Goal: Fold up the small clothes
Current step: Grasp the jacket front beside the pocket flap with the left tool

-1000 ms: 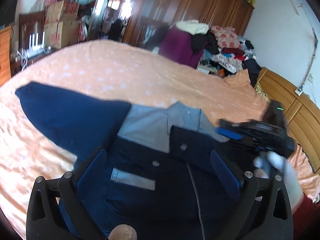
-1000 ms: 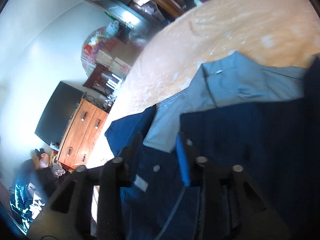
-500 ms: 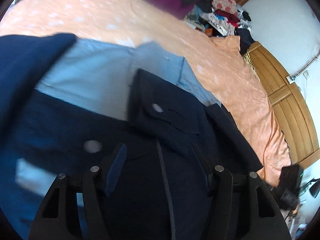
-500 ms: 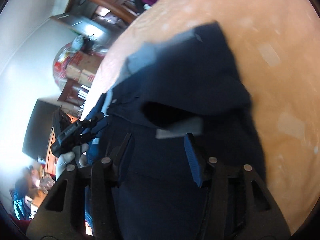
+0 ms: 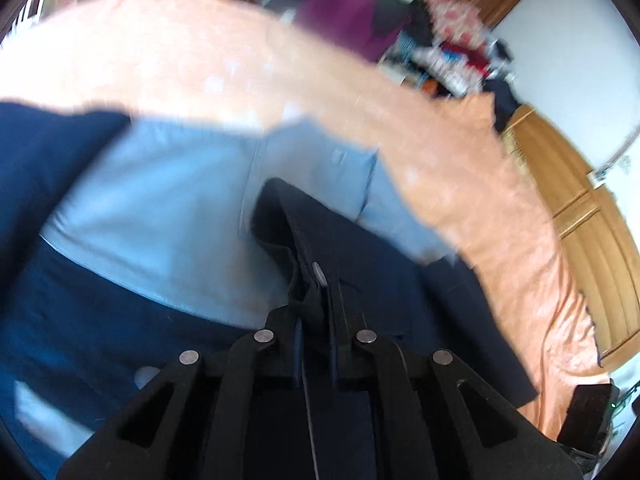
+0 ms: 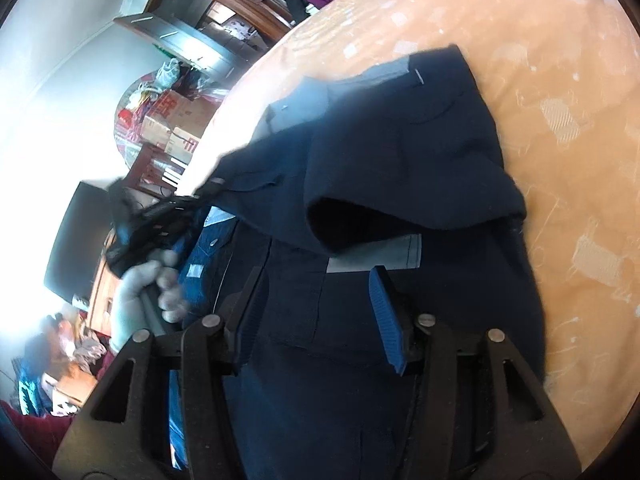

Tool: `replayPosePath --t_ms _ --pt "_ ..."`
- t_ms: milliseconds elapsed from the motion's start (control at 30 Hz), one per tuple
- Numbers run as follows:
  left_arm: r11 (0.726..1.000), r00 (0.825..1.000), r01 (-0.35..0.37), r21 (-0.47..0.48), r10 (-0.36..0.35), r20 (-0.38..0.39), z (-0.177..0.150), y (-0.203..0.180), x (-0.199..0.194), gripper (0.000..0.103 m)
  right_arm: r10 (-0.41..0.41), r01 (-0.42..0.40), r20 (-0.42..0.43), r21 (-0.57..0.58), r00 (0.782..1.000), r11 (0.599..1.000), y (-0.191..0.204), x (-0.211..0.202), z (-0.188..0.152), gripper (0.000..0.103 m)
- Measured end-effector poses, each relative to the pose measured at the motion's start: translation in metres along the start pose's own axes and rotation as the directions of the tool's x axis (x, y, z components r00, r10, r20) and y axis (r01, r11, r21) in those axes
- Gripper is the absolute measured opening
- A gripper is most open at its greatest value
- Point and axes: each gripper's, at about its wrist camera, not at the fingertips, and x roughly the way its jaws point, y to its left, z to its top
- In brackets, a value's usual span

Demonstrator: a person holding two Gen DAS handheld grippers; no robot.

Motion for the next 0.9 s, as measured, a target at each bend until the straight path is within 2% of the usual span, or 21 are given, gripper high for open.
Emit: replayPosePath --t_ms 33,100,133,233,367,467,500,533,567,600,700,767,833,867,900 --pt "1.0 1.0 0.0 -0.004 0.0 0.03 0.002 0.006 -0.012 0.007 -0.007 0.007 0.001 -0.012 1.0 1.0 0.001 -0.002 0.0 0.052" --pt "0.997 0.996 -0.077 -0.022 0.078 0.043 0.002 0.029 -0.022 0.007 -0.02 0.02 0.001 -0.024 1.0 1.0 0.001 -0.006 0.0 0.053" --pt "0.993 0.993 -0.111 -0.036 0.112 0.028 0.0 0.04 -0.021 0.006 -0.021 0.021 0.003 -0.023 1.0 1.0 -0.001 -0.008 0.001 0.053" --pt "0.985 0.99 -0.137 -0.1 0.132 -0.055 -0.011 0.077 -0.005 0.008 -0.031 0.031 0.029 -0.008 0.999 0.999 -0.007 -0.011 0.006 0.054" --pt "0.985 0.989 -0.143 -0.093 0.14 -0.043 -0.018 0.079 -0.004 0.009 -0.045 0.044 0.102 0.018 0.994 0.999 -0.014 -0.021 0.022 0.054" --pt "0.983 0.988 -0.154 -0.102 0.152 -0.026 -0.017 0.078 -0.006 0.009 -0.106 0.107 0.138 0.004 0.985 0.994 -0.025 -0.02 0.039 0.054" --pt "0.982 0.988 -0.155 -0.107 0.153 -0.02 -0.019 0.082 -0.01 0.009 -0.136 0.136 0.128 0.008 0.982 0.991 -0.032 -0.015 0.043 0.054" --pt "0.98 0.987 -0.162 -0.116 0.162 -0.01 -0.02 0.083 -0.014 0.009 -0.154 0.152 0.084 0.028 0.984 0.988 -0.044 -0.004 0.046 0.054" --pt "0.979 0.986 -0.164 -0.124 0.165 0.0 -0.02 0.086 -0.019 0.009 -0.169 0.167 0.019 0.055 0.985 0.984 -0.054 0.008 0.046 0.049" --pt "0.977 0.986 -0.163 -0.135 0.165 0.006 -0.022 0.089 -0.023 0.009 -0.186 0.186 -0.009 0.073 0.983 0.98 -0.06 0.015 0.042 0.046" --pt "0.976 0.989 -0.147 -0.159 0.147 -0.013 -0.027 0.097 -0.028 0.009 -0.183 0.183 0.014 0.011 0.983 0.983 -0.046 0.009 0.037 0.053" --pt "0.984 0.994 -0.102 -0.144 0.094 -0.059 -0.033 0.096 -0.025 0.005 -0.183 0.183 0.023 -0.006 0.983 0.983 -0.042 0.005 0.031 0.053" --pt "0.99 0.995 -0.085 -0.111 0.078 -0.058 -0.036 0.087 -0.028 0.006 -0.188 0.188 0.025 -0.012 0.982 0.982 -0.044 0.005 0.027 0.053" --pt "0.993 0.997 -0.054 -0.104 0.048 -0.064 -0.038 0.081 -0.028 0.008 -0.186 0.186 0.023 -0.011 0.982 0.982 -0.044 0.005 0.026 0.053" --pt "0.993 0.997 -0.026 -0.111 0.018 -0.075 -0.039 0.079 -0.028 0.023 -0.182 0.182 0.021 -0.007 0.983 0.983 -0.046 0.006 0.024 0.053"
